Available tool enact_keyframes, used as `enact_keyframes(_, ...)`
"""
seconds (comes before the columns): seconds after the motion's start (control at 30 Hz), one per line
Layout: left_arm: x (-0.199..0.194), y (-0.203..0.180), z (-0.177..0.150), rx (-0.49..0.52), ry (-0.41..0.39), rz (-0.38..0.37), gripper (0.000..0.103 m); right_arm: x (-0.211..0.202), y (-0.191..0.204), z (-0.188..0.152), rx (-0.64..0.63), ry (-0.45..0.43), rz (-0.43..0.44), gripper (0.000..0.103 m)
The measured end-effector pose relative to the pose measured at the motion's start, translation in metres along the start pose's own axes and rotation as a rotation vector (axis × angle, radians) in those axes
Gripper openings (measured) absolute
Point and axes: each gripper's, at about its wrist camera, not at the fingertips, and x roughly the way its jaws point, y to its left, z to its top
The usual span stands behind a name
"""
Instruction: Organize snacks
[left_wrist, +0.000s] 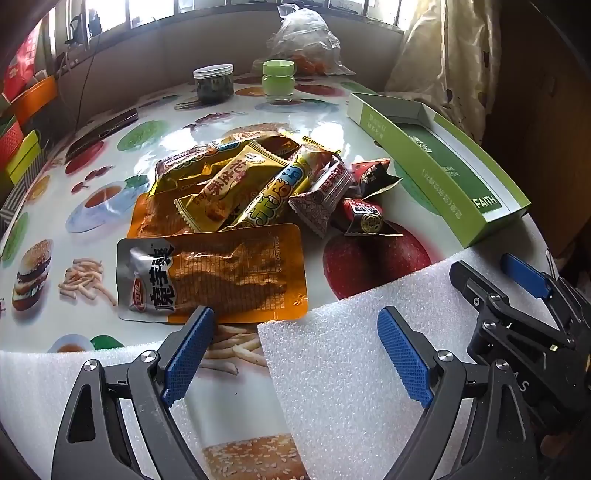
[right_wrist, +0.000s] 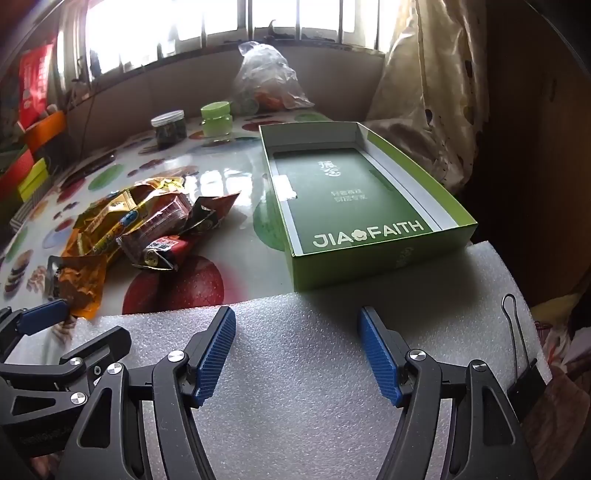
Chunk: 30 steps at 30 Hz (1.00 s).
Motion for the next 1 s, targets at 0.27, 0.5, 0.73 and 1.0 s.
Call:
enact_keyframes(0.27,0.002,0.000,0.001,0.001,0.003,-0.002,0.090,-0.002,-0.001,-0.002,0.010,-0.013,-0.010,0.069)
enact_keyframes(0.5,-0.001,0.001,-0.004,-0.002,-0.016,0.002,0.090,-0.004,-0.002,-0.004,0.009,-0.023,-0.012,0.068)
enact_keyframes(0.73,-0.005,0.000,-0.007,-0.009,-0.032,0.008,0.090,-0.005,-0.002,-0.006,0.006,-0.042,-0.018,0.068)
enact_keyframes(1.0,-0.008,-0.002,-0.008,-0.014,-0.040,0.014,0.090,-0.006,-0.003,-0.009,0.005,-0.060,-0.019,0.068)
